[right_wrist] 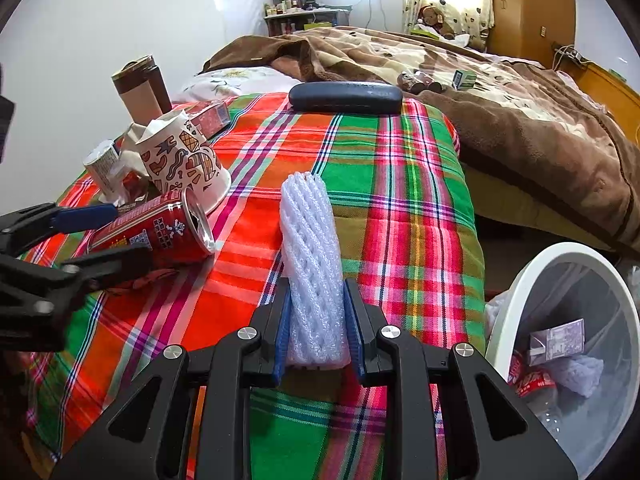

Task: Collect trash
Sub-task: 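Grasp the white foam net with the right tool while the left tool grasps a red can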

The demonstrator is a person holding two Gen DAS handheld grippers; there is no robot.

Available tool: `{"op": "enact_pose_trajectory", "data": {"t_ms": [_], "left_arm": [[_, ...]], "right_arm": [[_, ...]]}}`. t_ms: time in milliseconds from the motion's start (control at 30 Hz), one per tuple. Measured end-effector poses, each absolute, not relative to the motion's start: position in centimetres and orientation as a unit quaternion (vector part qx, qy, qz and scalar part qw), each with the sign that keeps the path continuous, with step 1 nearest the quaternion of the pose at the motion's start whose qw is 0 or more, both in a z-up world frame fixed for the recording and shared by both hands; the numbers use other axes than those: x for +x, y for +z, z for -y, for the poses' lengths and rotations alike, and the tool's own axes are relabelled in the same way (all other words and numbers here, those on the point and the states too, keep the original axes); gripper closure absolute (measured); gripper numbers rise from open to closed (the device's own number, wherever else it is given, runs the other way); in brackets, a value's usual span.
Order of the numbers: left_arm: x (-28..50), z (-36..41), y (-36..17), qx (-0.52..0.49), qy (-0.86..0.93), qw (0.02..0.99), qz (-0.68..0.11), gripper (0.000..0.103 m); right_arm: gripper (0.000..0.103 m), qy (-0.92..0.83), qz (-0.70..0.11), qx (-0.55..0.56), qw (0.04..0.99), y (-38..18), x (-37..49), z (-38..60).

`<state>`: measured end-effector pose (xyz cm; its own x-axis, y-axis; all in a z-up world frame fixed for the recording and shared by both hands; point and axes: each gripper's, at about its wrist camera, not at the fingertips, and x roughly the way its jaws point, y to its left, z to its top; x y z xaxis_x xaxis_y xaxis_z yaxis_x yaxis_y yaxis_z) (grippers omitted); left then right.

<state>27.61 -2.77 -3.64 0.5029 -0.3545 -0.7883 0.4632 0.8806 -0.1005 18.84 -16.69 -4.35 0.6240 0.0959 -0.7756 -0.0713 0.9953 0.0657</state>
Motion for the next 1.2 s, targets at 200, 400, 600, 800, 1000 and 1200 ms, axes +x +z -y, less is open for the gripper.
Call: {"op": "enact_pose_trajectory", "data": {"t_ms": [200, 400, 600, 800, 1000, 1200], "left_arm": [[28.5, 4.2, -4.5, 0.078, -0.246, 0.853, -0.454, 0.022], [28.3, 4.9, -5.4, 0.088, -0.249, 0.845, -0.466, 0.03], [28.1, 5.4, -5.5, 0.094, -0.239, 0.845, -0.469, 0.046], [27.3, 5.5, -5.3, 0.09, -0.224, 0.852, -0.465, 0.047], [26.1, 5.2, -4.8, 0.082, -0.212, 0.859, -0.458, 0.048], [24.3, 5.4, -3.3, 0.078, -0.208, 0.87, -0.441, 0.049]], "right_arm": [[0.077, 0.05, -0.43, 0.021, 0.901, -4.4, 18.8, 17.0], [0.077, 0.053, -0.429, 0.028, 0.901, -4.5, 18.9, 17.5], [0.077, 0.058, -0.427, 0.034, 0.902, -4.5, 18.9, 17.7], [0.079, 0.059, -0.42, 0.036, 0.905, -4.3, 18.6, 17.9], [0.08, 0.059, -0.408, 0.042, 0.91, -3.7, 18.0, 18.2], [0.08, 0.062, -0.395, 0.052, 0.915, -2.8, 17.1, 18.6]]}}
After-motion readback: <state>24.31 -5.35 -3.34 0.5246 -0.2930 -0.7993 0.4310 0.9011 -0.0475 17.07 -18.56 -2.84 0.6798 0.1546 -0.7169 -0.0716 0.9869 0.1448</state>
